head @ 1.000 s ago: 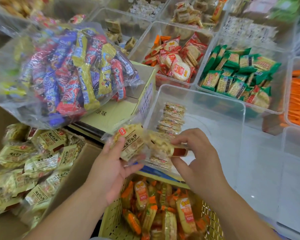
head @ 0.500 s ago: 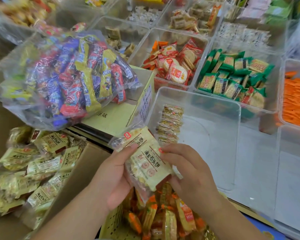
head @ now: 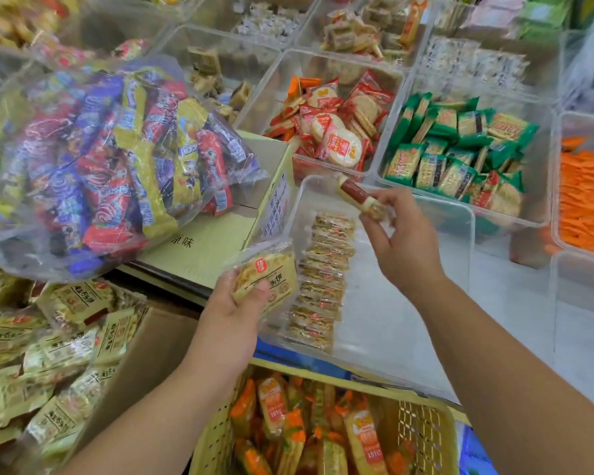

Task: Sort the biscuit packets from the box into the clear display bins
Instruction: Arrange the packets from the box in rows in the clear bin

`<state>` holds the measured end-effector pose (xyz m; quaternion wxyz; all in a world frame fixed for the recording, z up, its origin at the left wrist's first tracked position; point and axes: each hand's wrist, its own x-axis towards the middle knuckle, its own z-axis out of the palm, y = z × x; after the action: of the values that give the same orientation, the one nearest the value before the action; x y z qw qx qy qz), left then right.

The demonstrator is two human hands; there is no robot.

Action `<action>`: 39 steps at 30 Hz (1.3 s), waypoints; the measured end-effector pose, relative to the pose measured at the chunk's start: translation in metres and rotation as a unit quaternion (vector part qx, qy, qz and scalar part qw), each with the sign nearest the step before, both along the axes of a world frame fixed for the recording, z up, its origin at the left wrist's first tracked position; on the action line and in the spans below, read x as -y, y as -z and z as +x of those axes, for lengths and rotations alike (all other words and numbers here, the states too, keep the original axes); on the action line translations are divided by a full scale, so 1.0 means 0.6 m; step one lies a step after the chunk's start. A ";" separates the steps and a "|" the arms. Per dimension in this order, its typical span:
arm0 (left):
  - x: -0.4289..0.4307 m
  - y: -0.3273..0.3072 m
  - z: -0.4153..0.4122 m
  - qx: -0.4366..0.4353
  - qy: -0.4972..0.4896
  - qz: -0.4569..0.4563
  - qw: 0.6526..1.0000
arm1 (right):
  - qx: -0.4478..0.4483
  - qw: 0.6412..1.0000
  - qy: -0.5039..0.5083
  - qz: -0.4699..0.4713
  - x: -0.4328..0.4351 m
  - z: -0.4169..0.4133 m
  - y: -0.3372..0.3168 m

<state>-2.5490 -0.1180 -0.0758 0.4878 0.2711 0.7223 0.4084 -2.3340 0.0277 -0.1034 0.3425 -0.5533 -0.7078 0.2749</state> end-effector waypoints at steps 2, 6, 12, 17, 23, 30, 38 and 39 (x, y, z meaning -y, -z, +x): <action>-0.005 0.008 0.000 -0.056 0.042 0.001 0.998 | 0.060 0.998 -0.022 0.014 -0.050 -0.006 0.033; -0.007 0.034 -0.002 -0.125 0.097 -0.019 0.987 | 0.184 0.978 -0.096 0.026 -0.099 -0.021 0.082; -0.002 0.067 -0.009 -0.141 0.115 -0.044 0.982 | 0.208 0.964 -0.151 0.074 -0.098 -0.031 0.111; -0.007 0.074 -0.007 -0.155 0.144 -0.071 0.975 | 0.212 0.969 -0.128 0.021 -0.098 -0.007 0.133; -0.008 0.077 -0.002 -0.180 0.155 -0.091 0.967 | 0.239 0.966 -0.095 -0.004 -0.103 0.000 0.151; -0.010 0.074 -0.003 -0.188 0.146 -0.095 0.967 | 0.359 0.926 -0.114 -0.031 -0.125 -0.033 0.125; -0.012 0.069 0.000 -0.220 0.165 -0.104 0.956 | 0.462 0.877 -0.125 -0.050 -0.143 -0.091 0.085; -0.012 0.069 -0.001 -0.218 0.164 -0.104 0.956 | 0.444 0.886 -0.121 -0.050 -0.143 -0.090 0.089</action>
<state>-2.5494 -0.1110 -0.1169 0.4045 0.4160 0.7952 0.1762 -2.3881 0.1136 -0.1568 -0.0718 -0.5445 -0.8323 0.0748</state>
